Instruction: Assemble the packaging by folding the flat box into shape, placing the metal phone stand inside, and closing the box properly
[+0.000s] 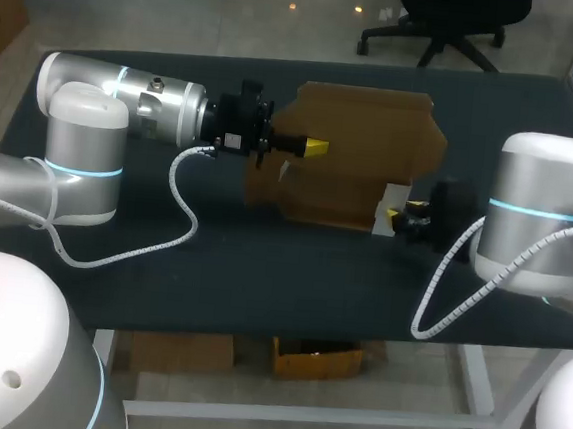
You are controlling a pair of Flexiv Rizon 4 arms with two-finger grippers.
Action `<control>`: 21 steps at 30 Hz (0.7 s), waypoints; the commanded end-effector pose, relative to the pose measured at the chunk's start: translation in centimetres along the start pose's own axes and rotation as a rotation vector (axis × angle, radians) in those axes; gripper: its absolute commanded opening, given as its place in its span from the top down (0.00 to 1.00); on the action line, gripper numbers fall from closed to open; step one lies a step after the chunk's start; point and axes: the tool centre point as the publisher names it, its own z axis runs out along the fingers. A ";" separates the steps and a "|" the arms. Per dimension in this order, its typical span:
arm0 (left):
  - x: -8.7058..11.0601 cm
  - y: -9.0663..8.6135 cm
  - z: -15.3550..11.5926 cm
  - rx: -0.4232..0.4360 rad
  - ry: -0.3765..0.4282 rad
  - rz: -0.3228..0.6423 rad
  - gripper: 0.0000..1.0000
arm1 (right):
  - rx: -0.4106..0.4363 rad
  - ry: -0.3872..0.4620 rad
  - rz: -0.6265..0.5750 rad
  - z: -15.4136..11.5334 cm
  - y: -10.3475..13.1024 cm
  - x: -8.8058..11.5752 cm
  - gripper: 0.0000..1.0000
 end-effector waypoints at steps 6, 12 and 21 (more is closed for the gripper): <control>0.1 0.2 0.1 0.000 -0.001 0.000 1.00 | -0.006 -0.078 0.027 0.6 0.5 0.4 0.56; 0.1 0.2 0.1 0.000 -0.001 0.000 1.00 | 0.036 -0.124 0.032 1.0 0.8 0.5 0.58; 0.1 0.2 0.1 0.000 -0.001 0.000 1.00 | 0.071 -0.177 0.050 1.4 1.0 0.5 0.61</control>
